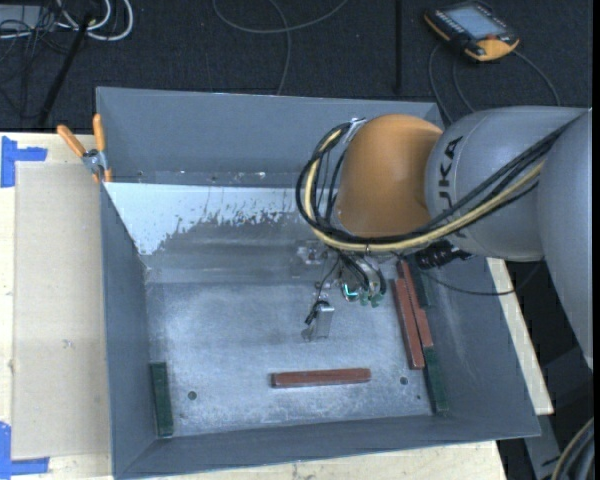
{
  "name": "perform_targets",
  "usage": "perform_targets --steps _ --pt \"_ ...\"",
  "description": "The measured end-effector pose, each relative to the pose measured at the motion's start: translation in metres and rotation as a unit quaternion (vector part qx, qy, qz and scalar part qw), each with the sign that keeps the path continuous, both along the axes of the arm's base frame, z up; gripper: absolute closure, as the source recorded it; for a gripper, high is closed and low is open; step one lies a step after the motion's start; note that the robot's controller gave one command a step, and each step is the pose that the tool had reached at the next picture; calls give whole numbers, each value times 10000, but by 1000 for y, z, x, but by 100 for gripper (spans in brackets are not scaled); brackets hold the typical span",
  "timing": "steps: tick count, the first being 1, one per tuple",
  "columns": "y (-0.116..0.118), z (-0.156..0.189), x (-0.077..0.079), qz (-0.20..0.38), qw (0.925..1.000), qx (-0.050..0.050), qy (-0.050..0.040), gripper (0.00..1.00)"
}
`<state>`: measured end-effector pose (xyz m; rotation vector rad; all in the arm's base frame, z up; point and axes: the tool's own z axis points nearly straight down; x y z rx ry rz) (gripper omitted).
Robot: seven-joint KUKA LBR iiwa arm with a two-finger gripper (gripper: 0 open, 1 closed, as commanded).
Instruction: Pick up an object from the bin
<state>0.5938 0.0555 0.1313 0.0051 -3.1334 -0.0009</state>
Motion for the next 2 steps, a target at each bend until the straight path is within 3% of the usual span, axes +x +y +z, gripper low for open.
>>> perform_targets --steps 1,2 --pt "0 5 2 -6 10000 2 -35 0" --pt "-13 -54 -55 -216 9998 2 -49 0"
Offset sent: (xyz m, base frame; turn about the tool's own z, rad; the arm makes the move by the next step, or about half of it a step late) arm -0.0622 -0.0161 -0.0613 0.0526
